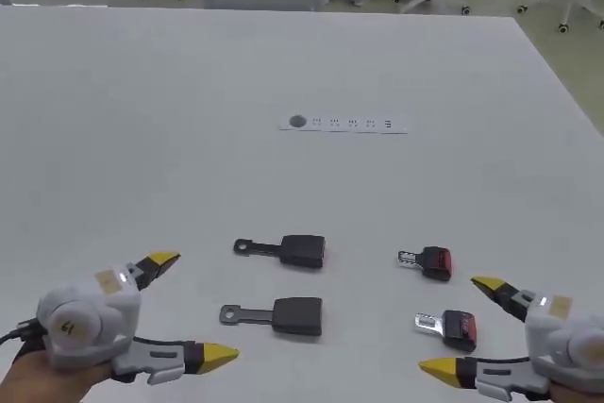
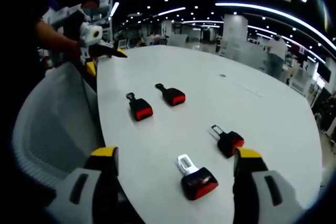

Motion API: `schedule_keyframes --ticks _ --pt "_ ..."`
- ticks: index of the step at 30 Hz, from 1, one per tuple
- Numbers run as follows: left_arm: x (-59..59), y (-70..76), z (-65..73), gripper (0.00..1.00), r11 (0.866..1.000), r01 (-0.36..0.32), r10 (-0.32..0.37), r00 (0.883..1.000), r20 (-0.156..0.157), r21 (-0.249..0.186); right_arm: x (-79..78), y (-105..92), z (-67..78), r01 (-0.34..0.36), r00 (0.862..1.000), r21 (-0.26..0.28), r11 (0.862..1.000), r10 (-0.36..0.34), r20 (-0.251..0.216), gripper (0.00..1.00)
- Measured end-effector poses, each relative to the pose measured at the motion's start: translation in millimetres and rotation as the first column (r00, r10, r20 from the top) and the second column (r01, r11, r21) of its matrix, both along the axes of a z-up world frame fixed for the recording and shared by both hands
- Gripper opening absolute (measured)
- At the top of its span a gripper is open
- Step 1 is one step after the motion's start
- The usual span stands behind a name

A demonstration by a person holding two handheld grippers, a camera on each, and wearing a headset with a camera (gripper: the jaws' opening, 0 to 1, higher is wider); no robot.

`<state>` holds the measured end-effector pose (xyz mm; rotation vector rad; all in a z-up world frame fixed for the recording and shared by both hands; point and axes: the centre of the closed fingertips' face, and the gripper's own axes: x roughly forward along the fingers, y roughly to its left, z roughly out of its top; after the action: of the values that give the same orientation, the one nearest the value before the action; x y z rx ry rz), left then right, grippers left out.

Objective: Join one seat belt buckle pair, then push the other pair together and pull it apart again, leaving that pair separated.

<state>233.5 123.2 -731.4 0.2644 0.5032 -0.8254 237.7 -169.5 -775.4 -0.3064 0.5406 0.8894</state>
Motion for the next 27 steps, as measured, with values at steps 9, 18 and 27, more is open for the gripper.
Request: schedule_keyframes --ticks 9,18,27 --pt "0.3 -6.0 -3.7 0.97 1.000 0.023 -0.023 1.000 -0.009 0.012 0.9 -5.9 -2.0 0.008 1.000 -0.001 1.000 -0.008 -0.007 0.91" --pt "1.6 -15.5 -11.0 0.97 0.998 0.050 -0.050 0.998 -0.026 0.023 2.2 -14.5 -10.2 0.011 1.000 -0.016 1.000 -0.012 -0.025 0.91" --pt "8.6 -25.5 -21.6 0.96 0.996 0.081 -0.079 0.996 -0.050 0.033 7.5 -19.8 -18.5 0.010 0.999 -0.024 1.000 -0.011 -0.050 0.91"
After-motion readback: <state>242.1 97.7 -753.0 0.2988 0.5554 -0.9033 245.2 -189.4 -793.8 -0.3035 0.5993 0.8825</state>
